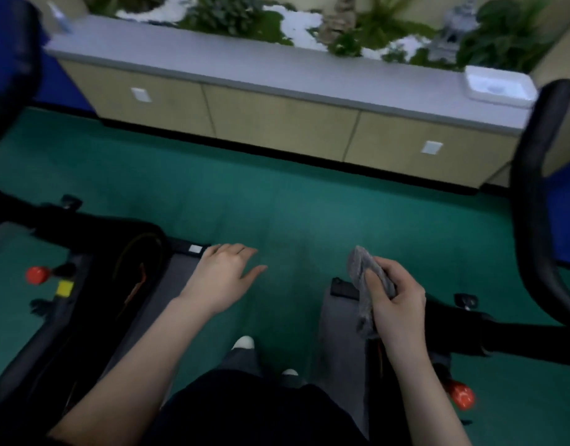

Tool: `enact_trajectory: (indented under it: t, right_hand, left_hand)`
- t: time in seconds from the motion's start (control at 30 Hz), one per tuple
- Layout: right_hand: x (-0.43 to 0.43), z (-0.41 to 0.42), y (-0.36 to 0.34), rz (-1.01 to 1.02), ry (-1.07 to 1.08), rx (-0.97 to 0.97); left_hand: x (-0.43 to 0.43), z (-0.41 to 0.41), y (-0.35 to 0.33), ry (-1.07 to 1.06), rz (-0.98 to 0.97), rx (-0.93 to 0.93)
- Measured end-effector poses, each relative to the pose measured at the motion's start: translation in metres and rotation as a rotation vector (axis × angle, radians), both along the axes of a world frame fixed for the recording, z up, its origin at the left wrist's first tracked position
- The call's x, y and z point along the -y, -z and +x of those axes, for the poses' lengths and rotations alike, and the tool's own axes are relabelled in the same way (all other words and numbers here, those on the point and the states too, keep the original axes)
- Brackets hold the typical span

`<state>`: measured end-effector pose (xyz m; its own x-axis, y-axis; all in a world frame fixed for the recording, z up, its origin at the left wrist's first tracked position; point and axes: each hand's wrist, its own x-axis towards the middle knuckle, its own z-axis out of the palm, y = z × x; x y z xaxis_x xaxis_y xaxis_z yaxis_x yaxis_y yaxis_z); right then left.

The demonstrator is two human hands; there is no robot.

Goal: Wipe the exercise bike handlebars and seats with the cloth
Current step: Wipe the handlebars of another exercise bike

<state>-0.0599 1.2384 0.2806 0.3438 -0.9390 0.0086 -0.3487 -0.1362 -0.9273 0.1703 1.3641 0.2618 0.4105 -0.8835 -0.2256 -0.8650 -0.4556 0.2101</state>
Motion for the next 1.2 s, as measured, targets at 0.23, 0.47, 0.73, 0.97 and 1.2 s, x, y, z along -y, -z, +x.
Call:
enact_trajectory:
  t: [0.23,0.47,0.73,0.97,1.2]
  right_hand:
    - [-0.018,0.050,0.012,0.029,-0.200,-0.077]
    - [-0.079,0.147,0.013,0.005,-0.423,-0.146]
    - [-0.181,0.247,0.004,-0.040,-0.671,-0.183]
    - [-0.252,0.318,-0.006,-0.065,-0.809,-0.185]
    - [-0.267,0.360,0.002,-0.125,-0.897,-0.228]
  left_hand:
    - [-0.077,0.034,0.003,-0.248,0.017,-0.073]
    - [-0.185,0.084,0.013,-0.475,0.063,-0.201]
    - [-0.315,0.131,0.036,-0.732,0.012,-0.307]
    - [-0.384,0.167,0.045,-0.844,-0.004,-0.298]
    - [-0.408,0.185,0.046,-0.939,-0.040,-0.303]
